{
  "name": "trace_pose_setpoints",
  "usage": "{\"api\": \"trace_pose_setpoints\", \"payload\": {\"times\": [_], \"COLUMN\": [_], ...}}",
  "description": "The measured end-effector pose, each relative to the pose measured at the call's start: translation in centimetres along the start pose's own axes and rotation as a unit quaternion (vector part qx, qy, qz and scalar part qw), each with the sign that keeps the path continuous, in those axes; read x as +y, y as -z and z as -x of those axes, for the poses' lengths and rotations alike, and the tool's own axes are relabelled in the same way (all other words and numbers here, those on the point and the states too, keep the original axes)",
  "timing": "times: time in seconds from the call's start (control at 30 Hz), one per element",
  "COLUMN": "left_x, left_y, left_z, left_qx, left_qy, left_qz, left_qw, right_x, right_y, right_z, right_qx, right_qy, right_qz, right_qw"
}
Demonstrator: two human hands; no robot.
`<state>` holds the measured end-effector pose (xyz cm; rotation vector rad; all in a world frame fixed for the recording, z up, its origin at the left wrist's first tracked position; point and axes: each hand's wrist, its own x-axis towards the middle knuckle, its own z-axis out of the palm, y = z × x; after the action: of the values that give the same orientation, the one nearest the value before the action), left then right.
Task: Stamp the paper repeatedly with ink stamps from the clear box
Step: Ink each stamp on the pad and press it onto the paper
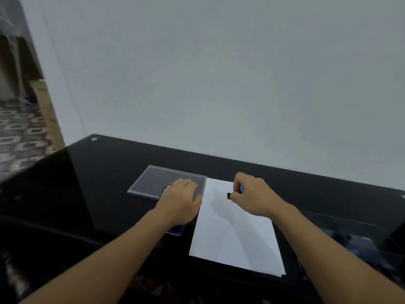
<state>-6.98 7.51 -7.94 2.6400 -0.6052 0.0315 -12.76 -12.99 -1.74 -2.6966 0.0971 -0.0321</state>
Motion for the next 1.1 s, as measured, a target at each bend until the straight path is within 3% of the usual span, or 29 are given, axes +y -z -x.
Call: {"api": "trace_pose_setpoints", "payload": {"times": [0.53,0.77,1.1], "left_x": [-14.7,-16.2,-16.2], "left_y": [0.2,-1.7,-2.5], "left_z": [4.6,5.1,5.4], "left_qx": [0.076,0.081,0.093], "left_qy": [0.139,0.168,0.161], "left_qz": [0.001,-0.033,-0.065], "left_qw": [0.987,0.982,0.980], "right_x": [-10.3,-12.1,-12.3], "right_y": [-9.8,-12.1,-15.0], "right_z": [-4.1,-5.1,-4.6], "right_qx": [-0.076,-0.105,-0.071], "right_qy": [0.082,0.099,0.107], "right_qz": [-0.007,0.030,0.086], "right_qw": [0.994,0.989,0.988]}}
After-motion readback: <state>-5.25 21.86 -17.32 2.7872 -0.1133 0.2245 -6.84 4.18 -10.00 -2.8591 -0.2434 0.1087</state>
